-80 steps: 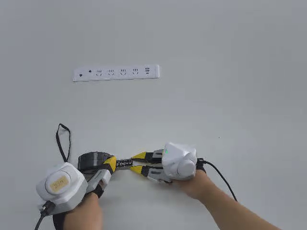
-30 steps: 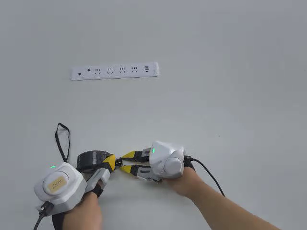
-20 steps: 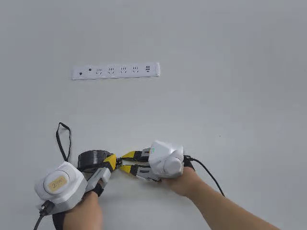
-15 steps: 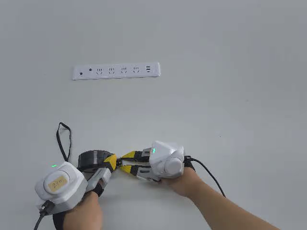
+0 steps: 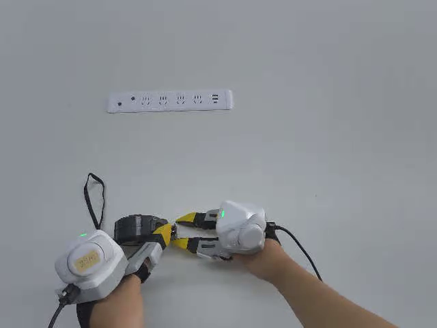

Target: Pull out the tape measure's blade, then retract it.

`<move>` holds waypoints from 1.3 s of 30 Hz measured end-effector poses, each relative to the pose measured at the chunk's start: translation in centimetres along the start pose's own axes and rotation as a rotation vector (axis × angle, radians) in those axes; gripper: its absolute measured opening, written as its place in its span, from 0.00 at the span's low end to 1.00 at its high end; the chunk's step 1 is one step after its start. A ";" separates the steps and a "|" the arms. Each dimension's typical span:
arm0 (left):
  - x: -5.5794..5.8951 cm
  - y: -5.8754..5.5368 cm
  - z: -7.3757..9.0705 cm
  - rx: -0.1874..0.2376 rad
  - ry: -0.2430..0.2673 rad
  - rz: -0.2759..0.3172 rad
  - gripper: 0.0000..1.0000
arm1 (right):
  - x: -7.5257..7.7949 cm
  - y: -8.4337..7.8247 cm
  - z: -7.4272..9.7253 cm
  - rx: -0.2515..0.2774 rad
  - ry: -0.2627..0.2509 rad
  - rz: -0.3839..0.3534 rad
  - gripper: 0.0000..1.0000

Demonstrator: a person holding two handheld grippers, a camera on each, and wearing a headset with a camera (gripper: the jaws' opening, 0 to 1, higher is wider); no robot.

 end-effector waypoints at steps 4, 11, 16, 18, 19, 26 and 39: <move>-0.1 0.3 -0.1 0.006 -0.006 -0.025 0.70 | -0.1 0.0 -0.1 0.006 0.012 -0.002 0.26; -0.1 0.4 -0.2 0.006 -0.007 -0.043 0.78 | 0.0 0.1 -0.1 0.016 0.011 -0.005 0.33; 0.0 1.0 0.0 0.017 -0.010 -0.043 0.78 | -0.1 0.1 -0.1 0.017 0.014 -0.010 0.34; 0.1 1.0 0.1 0.017 -0.008 -0.056 0.78 | 0.0 0.2 -0.1 0.015 0.011 -0.012 0.34; 0.0 1.0 0.1 0.020 -0.011 -0.054 0.78 | 0.0 0.2 -0.1 0.014 0.009 -0.014 0.34; -0.1 0.8 0.3 0.006 -0.044 -0.073 0.77 | -0.5 0.1 0.5 0.010 -0.016 -0.018 0.34; -1.8 0.5 0.8 -0.012 -0.100 -0.163 0.78 | -1.9 0.8 1.8 0.037 -0.093 -0.085 0.38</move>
Point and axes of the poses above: the centre of the closed fingertips' face, and the gripper's own axes: z roughly backward along the fingers, x roughly to its right, y roughly out of its top, the point moved 10 cm from there along z, roughly backward along the fingers, and after that the axes turned 3 degrees about -z, right-handed, at the moved point
